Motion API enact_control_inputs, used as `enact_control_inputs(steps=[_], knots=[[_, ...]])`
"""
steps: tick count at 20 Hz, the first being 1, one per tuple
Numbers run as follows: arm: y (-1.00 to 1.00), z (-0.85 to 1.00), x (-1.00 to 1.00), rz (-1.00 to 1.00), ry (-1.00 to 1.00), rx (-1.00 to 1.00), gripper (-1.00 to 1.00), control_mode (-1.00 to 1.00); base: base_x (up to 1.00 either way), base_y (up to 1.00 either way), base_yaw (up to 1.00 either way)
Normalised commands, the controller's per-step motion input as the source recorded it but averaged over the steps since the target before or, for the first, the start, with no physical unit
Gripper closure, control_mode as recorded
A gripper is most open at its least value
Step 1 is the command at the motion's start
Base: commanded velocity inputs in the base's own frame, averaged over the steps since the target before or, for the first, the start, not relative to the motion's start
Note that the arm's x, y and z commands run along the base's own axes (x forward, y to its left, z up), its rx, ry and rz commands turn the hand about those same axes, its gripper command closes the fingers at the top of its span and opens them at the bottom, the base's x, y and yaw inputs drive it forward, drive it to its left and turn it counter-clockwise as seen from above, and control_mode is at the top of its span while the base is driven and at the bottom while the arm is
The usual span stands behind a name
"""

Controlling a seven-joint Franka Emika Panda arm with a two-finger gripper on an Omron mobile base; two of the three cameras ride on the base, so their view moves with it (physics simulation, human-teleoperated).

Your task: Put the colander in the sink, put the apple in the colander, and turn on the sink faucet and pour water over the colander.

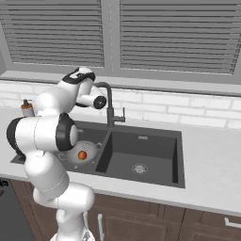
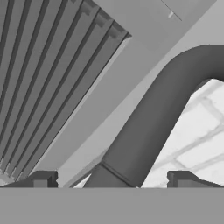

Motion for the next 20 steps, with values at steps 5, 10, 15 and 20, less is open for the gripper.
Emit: enact_control_inputs(steps=[5, 10, 15, 20], knots=[[-0.01, 0.29, -0.16, -0.14, -0.02, 0.02, -1.0, -1.0, 0.0, 0.0, 0.0], [-0.32, 0.38, -0.66, -0.04, 0.0, 0.06, -1.0, -1.0, 0.0, 0.0, 0.0], [-0.48, 0.01, -0.45, -0.09, 0.13, 0.0, -1.0, -1.0, 0.0, 0.0, 0.0], [-0.62, 0.0, -0.59, -0.1, 0.21, 0.0, -1.0, -1.0, 0.0, 0.0, 0.0]])
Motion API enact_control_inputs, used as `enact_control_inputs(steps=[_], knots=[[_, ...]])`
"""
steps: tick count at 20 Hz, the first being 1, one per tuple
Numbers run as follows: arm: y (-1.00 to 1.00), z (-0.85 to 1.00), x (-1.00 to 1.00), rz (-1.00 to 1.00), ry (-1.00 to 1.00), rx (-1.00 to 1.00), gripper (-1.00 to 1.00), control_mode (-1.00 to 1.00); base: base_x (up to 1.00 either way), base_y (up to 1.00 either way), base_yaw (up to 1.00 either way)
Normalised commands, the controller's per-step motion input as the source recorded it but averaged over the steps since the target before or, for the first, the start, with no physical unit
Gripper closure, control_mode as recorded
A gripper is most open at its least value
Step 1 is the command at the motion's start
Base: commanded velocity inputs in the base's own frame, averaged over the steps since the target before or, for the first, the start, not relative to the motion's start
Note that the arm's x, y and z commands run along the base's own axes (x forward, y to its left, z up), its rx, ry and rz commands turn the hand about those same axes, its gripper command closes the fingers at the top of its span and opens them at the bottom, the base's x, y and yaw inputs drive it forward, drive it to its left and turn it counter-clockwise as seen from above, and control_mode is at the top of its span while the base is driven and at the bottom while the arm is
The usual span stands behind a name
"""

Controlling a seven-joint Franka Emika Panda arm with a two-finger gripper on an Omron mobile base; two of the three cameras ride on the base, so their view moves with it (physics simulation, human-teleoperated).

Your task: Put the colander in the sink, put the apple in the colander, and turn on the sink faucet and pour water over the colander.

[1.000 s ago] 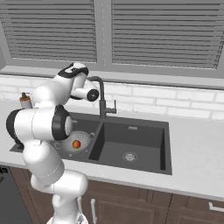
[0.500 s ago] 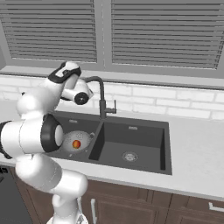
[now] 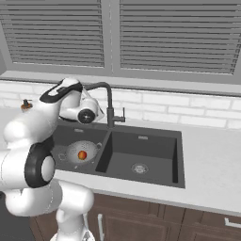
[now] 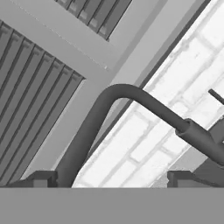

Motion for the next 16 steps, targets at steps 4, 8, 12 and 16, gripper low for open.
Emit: enact_control_inputs(steps=[4, 8, 12, 16], knots=[[-0.83, 0.11, -0.64, -0.17, 0.23, 0.0, -1.0, -1.0, 0.0, 0.0, 0.0], [-0.87, 0.12, -0.27, -0.18, 0.38, 0.13, -1.0, -1.0, 0.0, 0.0, 0.0], [-0.99, -0.01, -0.02, -0.07, 0.37, 0.23, -1.0, -1.0, 0.0, 0.0, 0.0], [-0.89, -0.11, 0.0, 0.0, 0.23, 0.28, -1.0, -1.0, 0.0, 0.0, 0.0]])
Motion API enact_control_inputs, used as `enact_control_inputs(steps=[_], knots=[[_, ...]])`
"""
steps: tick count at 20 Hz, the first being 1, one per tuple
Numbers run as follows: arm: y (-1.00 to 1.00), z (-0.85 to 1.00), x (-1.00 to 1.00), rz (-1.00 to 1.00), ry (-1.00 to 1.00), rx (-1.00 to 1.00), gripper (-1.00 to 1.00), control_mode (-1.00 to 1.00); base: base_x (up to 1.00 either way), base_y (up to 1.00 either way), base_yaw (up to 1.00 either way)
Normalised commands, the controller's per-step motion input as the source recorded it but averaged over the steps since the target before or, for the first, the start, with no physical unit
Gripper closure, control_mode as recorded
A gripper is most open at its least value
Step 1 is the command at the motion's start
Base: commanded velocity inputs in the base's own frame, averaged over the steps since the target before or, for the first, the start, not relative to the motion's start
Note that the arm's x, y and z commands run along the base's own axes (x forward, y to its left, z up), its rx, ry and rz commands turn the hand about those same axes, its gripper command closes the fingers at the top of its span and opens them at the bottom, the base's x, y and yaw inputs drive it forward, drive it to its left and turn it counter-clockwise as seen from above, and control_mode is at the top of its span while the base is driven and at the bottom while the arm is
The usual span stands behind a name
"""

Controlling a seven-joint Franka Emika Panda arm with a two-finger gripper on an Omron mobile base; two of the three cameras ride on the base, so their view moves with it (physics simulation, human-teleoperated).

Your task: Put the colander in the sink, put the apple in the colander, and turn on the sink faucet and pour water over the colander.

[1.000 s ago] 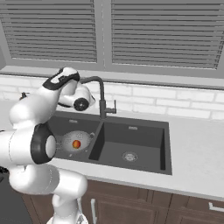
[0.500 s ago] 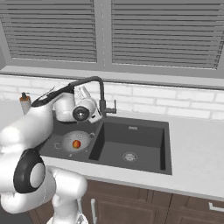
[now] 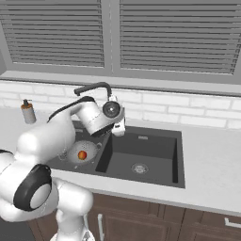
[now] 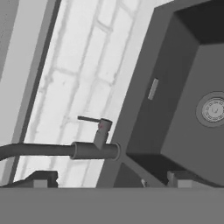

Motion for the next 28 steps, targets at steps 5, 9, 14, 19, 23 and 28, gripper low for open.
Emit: enact_control_inputs(steps=[5, 9, 14, 19, 23, 28], knots=[[-0.14, -0.56, 0.14, 0.13, 0.11, 0.14, -1.0, -1.0, 0.0, 0.0, 0.0], [-0.01, -0.99, 0.07, 0.09, -0.04, 0.22, -1.0, -1.0, 0.0, 0.0, 0.0], [-0.31, -0.93, 0.02, 0.0, -0.06, 0.49, -1.0, -1.0, 0.0, 0.0, 0.0], [-0.36, -0.37, 0.0, 0.0, 0.08, 0.53, -1.0, -1.0, 0.0, 0.0, 0.0], [-0.12, -0.04, 0.08, 0.0, 0.06, 0.43, -1.0, -1.0, 0.0, 0.0, 0.0], [0.01, 0.0, 0.38, -0.12, 0.12, 0.27, -1.0, -1.0, 0.0, 0.0, 0.0]])
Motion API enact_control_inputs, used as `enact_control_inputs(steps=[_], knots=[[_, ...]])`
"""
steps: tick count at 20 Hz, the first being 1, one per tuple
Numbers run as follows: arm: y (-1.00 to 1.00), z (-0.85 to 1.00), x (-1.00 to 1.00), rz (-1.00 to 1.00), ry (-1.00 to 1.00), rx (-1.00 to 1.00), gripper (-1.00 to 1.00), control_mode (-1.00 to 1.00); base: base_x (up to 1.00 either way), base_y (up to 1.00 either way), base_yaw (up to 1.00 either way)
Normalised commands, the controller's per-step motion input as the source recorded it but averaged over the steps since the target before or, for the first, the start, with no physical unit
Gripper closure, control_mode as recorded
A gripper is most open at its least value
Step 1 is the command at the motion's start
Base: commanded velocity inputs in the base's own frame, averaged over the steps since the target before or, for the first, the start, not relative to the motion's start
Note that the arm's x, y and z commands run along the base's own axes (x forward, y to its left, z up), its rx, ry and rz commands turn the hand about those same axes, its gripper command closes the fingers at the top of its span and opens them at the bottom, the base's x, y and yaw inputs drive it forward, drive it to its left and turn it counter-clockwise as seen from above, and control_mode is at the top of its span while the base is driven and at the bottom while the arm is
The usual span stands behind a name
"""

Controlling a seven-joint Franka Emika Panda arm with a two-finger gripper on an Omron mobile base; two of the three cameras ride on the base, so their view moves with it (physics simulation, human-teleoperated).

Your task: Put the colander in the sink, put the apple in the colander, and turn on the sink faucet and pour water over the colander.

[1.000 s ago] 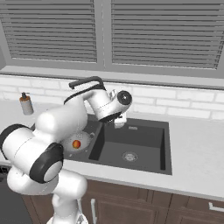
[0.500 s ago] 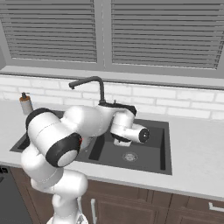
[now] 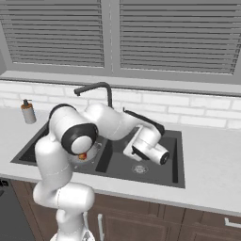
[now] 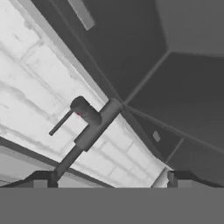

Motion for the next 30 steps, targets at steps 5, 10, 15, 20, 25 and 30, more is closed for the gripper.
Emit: enact_control_inputs(steps=[5, 10, 15, 20, 25, 30], knots=[[0.15, 0.05, 0.49, -0.16, 0.25, 0.17, -1.0, -1.0, 0.0, 0.0, 0.0], [0.34, 0.2, 0.37, -0.16, 0.3, 0.09, -1.0, -1.0, 0.0, 0.0, 0.0], [0.33, 0.25, 0.05, -0.14, 0.13, 0.11, -1.0, -1.0, 0.0, 0.0, 0.0], [0.32, 0.25, 0.0, -0.16, 0.02, 0.16, -1.0, -1.0, 0.0, 0.0, 0.0], [0.21, 0.21, 0.0, -0.15, 0.02, 0.18, -1.0, -1.0, 0.0, 0.0, 0.0], [0.07, 0.03, 0.09, -0.1, 0.0, 0.16, -1.0, -1.0, 0.0, 0.0, 0.0]])
